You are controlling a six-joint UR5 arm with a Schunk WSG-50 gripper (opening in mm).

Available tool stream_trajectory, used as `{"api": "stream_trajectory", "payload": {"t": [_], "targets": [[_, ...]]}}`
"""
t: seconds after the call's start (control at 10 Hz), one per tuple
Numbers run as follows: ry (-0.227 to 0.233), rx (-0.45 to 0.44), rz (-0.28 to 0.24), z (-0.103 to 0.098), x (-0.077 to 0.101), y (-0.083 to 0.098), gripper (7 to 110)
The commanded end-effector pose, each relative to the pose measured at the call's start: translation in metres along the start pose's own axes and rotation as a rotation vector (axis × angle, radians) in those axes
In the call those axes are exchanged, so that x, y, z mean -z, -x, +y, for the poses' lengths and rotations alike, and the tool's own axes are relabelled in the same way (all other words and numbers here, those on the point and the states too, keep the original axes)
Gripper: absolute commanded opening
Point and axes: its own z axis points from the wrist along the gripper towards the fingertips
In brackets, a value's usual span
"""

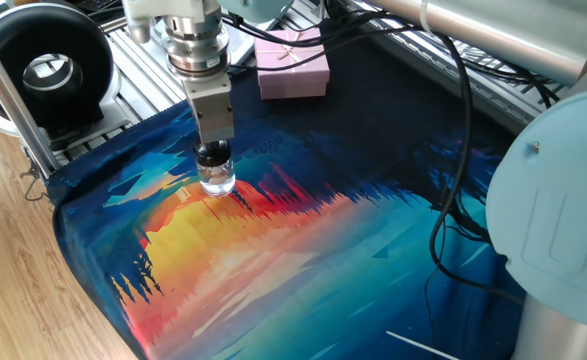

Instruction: Screw the lid onto the jar

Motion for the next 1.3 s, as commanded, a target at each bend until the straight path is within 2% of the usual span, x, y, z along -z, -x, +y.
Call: {"api": "stream_trajectory", "payload": {"t": [0.0,0.4,1.2], "targets": [[-0.003,-0.011,-0.001,-0.0037,0.0008,-0.0014,22],[0.007,-0.008,-0.02,-0.0008,-0.0003,0.0042,22],[-0.027,-0.04,-0.011,-0.0072,-0.0001,0.0034,22]]}}
